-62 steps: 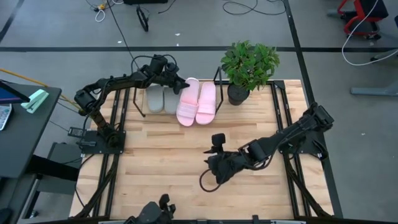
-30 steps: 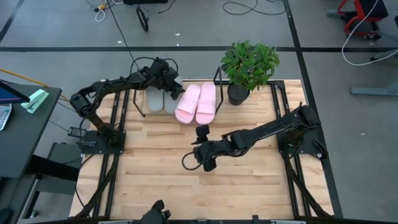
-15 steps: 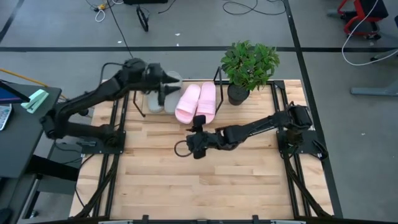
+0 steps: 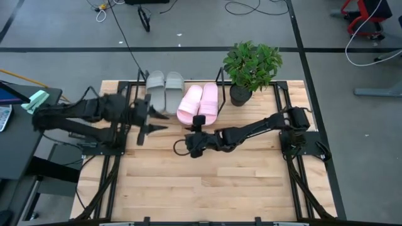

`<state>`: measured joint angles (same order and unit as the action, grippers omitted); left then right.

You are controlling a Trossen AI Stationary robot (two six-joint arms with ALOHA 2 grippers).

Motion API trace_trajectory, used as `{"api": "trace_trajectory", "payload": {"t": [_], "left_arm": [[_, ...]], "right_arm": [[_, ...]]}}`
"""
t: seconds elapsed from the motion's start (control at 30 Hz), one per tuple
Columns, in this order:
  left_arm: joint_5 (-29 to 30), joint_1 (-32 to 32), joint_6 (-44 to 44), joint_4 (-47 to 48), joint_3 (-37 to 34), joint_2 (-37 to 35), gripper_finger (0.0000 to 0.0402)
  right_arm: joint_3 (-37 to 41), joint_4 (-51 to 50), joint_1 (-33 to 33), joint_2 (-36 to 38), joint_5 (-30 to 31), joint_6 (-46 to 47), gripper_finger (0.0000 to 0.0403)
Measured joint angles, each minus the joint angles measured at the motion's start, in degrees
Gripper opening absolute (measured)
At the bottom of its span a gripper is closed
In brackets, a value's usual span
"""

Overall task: Pick and place slides into the shelf
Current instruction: Put the pink slipper on the shelf

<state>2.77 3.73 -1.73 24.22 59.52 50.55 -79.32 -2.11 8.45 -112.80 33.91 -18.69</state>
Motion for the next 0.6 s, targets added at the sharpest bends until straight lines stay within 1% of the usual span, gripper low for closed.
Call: {"api": "trace_trajectory", "payload": {"t": [0.07,0.17,0.23,0.27,0.3,0.4,0.53,0.6], "left_arm": [[8.19,5.61,1.60,0.17,-1.54,-0.13,0.0155],[21.23,12.84,4.95,-0.47,-6.35,-0.40,0.0149],[28.33,16.31,8.16,-1.00,-9.76,-0.95,0.0144],[30.90,17.77,9.94,-1.48,-11.57,-1.20,0.0141],[32.64,19.08,11.67,-2.19,-13.30,-1.40,0.0139],[35.06,22.70,16.30,-3.56,-17.49,-2.65,0.0132],[40.04,27.13,20.94,-2.92,-21.84,-4.20,0.0125],[41.50,29.15,23.83,-1.41,-23.61,-5.16,0.0122]], "right_arm": [[0.01,0.48,0.00,-1.04,1.24,-0.47,0.0158],[0.01,0.78,-0.02,-1.73,5.08,0.53,0.0158],[0.01,1.80,-0.04,-1.84,6.34,1.06,0.0158],[0.01,1.80,-0.04,-1.76,7.38,1.05,0.0158],[0.01,2.49,-0.04,-1.74,8.02,0.99,0.0158],[-0.01,4.20,-0.30,-1.63,10.67,0.67,0.0158],[-1.15,4.40,-1.30,-2.57,11.02,0.57,0.0158],[-3.28,3.05,-1.77,-4.21,10.94,0.15,0.0158]]}}
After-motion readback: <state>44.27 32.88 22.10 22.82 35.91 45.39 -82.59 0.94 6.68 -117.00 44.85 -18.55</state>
